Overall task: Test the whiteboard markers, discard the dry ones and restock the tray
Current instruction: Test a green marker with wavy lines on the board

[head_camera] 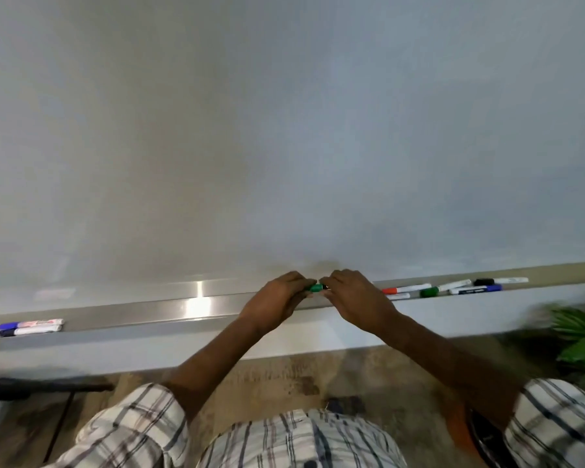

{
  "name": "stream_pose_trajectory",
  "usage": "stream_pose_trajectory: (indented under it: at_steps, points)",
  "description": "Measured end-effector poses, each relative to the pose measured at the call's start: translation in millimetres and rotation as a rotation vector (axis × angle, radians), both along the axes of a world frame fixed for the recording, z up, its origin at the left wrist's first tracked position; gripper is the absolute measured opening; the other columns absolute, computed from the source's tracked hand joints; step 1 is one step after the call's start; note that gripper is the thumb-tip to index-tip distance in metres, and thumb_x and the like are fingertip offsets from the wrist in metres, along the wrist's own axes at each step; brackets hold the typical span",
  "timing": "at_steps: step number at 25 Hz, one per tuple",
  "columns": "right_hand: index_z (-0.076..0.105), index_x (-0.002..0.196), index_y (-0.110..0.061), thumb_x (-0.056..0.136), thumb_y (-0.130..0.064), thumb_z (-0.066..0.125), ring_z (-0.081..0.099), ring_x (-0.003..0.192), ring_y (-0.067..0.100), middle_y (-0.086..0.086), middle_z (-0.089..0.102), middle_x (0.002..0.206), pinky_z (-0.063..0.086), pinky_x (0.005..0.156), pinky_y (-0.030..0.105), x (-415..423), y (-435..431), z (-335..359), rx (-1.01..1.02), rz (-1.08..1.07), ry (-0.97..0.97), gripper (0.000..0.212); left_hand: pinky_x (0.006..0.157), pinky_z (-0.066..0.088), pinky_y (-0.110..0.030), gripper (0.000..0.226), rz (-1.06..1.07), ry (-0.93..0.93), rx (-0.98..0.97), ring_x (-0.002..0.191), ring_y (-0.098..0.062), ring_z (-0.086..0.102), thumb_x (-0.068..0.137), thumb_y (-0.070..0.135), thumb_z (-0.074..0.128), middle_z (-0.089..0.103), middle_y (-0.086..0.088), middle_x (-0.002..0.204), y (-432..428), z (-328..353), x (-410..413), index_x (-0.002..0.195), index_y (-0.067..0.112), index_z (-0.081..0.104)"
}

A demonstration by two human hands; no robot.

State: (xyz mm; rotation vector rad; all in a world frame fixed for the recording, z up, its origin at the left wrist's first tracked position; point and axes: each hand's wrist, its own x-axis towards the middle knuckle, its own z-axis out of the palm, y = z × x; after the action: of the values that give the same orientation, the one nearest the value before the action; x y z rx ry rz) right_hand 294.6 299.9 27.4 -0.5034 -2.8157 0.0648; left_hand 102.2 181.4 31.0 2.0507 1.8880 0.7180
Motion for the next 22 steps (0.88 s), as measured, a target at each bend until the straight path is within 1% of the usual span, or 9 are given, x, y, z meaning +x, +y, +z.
stream_pose_trajectory:
  at_steps: [3, 5, 7, 9, 11, 14, 17, 20, 22]
  points:
    - [0.067, 0.111, -0.014, 0.102, -0.029, 0.055, 0.064, 0.08, 0.022, 0.004, 0.069, 0.095, 0.05, 0.071, 0.033, -7, -21, 28, -0.005, -0.071, 0.004, 0.022, 0.083, 0.057, -0.035, 0.028, -0.064, 0.085, 0.076, 0.097, -0.025, 0.067, 0.101, 0.013, 0.06, 0.069, -0.009, 0.115, -8, 23, -10, 0.128, 0.012, 0.067]
    - [0.065, 0.112, -0.016, 0.104, -0.033, 0.049, 0.065, 0.078, 0.021, 0.002, 0.069, 0.096, 0.046, 0.064, 0.03, -9, -34, 49, -0.021, -0.144, 0.013, 0.024, 0.082, 0.056, -0.035, 0.029, -0.101, 0.138, 0.129, 0.097, -0.028, 0.068, 0.097, 0.008, 0.064, 0.071, -0.011, 0.114, -9, 36, -15, 0.125, 0.01, 0.069]
    - [0.062, 0.112, -0.02, 0.106, -0.039, 0.042, 0.066, 0.074, 0.02, -0.001, 0.07, 0.094, 0.038, 0.059, 0.027, -10, -46, 66, -0.006, -0.223, -0.011, 0.029, 0.081, 0.057, -0.036, 0.031, -0.156, 0.203, 0.158, 0.099, -0.028, 0.066, 0.095, 0.004, 0.065, 0.069, -0.011, 0.116, -10, 48, -22, 0.126, 0.01, 0.067]
    - [0.06, 0.11, -0.022, 0.106, -0.045, 0.033, 0.066, 0.07, 0.021, -0.003, 0.069, 0.09, 0.034, 0.058, 0.027, -13, -58, 76, 0.006, -0.294, -0.031, 0.036, 0.076, 0.059, -0.039, 0.034, -0.215, 0.28, 0.173, 0.102, -0.027, 0.063, 0.096, 0.003, 0.062, 0.066, -0.009, 0.117, -11, 59, -32, 0.128, 0.012, 0.062]
    - [0.06, 0.108, -0.021, 0.105, -0.049, 0.028, 0.066, 0.069, 0.021, -0.002, 0.07, 0.087, 0.036, 0.058, 0.028, -15, -66, 84, -0.014, -0.331, -0.015, 0.042, 0.068, 0.057, -0.038, 0.036, -0.257, 0.345, 0.218, 0.102, -0.027, 0.062, 0.095, 0.003, 0.062, 0.064, -0.008, 0.115, -14, 71, -39, 0.13, 0.012, 0.06]
    - [0.06, 0.112, -0.019, 0.105, -0.047, 0.033, 0.066, 0.076, 0.021, -0.001, 0.069, 0.093, 0.042, 0.062, 0.03, -17, -67, 99, -0.066, -0.315, -0.001, 0.039, 0.067, 0.052, -0.037, 0.037, -0.262, 0.359, 0.235, 0.102, -0.025, 0.059, 0.097, 0.004, 0.058, 0.06, -0.007, 0.115, -18, 89, -40, 0.133, 0.013, 0.057]
    - [0.059, 0.12, -0.015, 0.106, -0.039, 0.044, 0.064, 0.09, 0.023, 0.002, 0.068, 0.106, 0.053, 0.072, 0.039, -17, -65, 110, -0.13, -0.236, 0.019, 0.031, 0.068, 0.051, -0.041, 0.04, -0.226, 0.382, 0.199, 0.097, -0.027, 0.055, 0.096, 0.004, 0.053, 0.055, -0.009, 0.114, -22, 97, -31, 0.136, 0.01, 0.052]
    - [0.06, 0.122, -0.008, 0.105, -0.027, 0.05, 0.065, 0.092, 0.027, 0.011, 0.067, 0.109, 0.055, 0.08, 0.045, -13, -68, 118, -0.142, -0.141, -0.001, 0.028, 0.068, 0.048, -0.041, 0.021, -0.193, 0.419, 0.207, 0.09, -0.028, 0.053, 0.101, 0.012, 0.047, 0.054, -0.01, 0.105, -28, 103, -21, 0.119, 0.007, 0.057]
    - [0.06, 0.126, -0.005, 0.102, -0.019, 0.054, 0.064, 0.095, 0.029, 0.014, 0.067, 0.112, 0.055, 0.084, 0.043, -8, -68, 123, -0.108, -0.085, -0.024, 0.028, 0.066, 0.044, -0.04, 0.021, -0.225, 0.416, 0.204, 0.086, -0.027, 0.051, 0.104, 0.018, 0.038, 0.053, -0.009, 0.1, -31, 113, -20, 0.109, 0.008, 0.057]
